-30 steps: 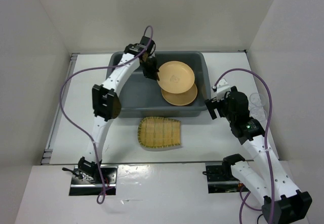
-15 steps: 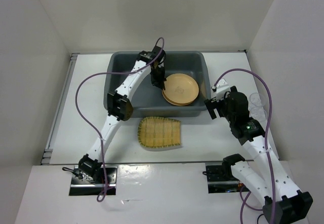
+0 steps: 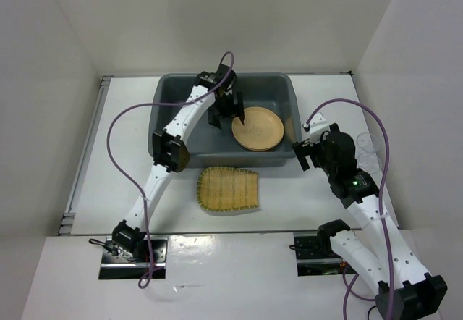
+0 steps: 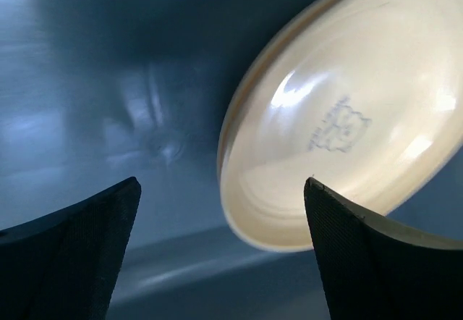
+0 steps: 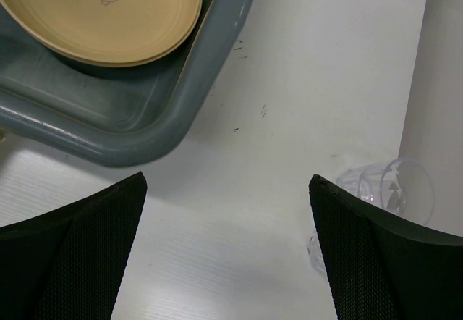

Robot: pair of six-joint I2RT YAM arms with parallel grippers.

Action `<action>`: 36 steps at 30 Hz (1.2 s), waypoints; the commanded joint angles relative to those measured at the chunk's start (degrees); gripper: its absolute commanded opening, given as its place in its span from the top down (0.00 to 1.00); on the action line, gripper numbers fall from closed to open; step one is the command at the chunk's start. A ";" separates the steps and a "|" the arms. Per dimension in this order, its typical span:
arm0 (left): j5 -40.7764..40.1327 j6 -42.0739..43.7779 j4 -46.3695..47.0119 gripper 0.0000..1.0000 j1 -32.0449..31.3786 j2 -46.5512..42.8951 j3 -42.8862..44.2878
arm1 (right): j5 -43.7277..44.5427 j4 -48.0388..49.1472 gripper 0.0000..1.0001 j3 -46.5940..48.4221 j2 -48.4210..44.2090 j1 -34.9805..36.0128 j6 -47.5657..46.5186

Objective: Place the mixed dishes into the plastic bin

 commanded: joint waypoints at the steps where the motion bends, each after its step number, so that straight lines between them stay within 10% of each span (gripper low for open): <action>1: -4.83 -0.50 0.05 0.00 2.41 -12.64 6.16 | 0.93 3.85 0.03 -0.01 -0.71 0.58 0.87; 9: -17.88 8.46 0.05 0.00 0.57 -45.51 -16.56 | 0.93 3.85 0.03 -0.01 -0.18 0.58 0.87; 13: -6.80 7.77 7.23 0.04 -3.37 -60.53 -45.34 | 0.93 3.85 0.03 -0.01 -0.18 0.58 0.87; 17: 3.74 1.54 24.71 0.09 -2.85 -86.28 -91.69 | 0.93 3.85 0.03 -0.01 -0.18 0.58 0.87; 21: 6.66 -2.16 30.54 0.09 -2.06 -100.18 -113.03 | 0.93 3.85 0.03 -0.01 0.34 1.11 0.87; 36: -0.70 -13.14 40.72 0.00 -2.58 -106.44 -127.75 | 0.40 3.32 0.03 -0.01 0.44 1.63 0.87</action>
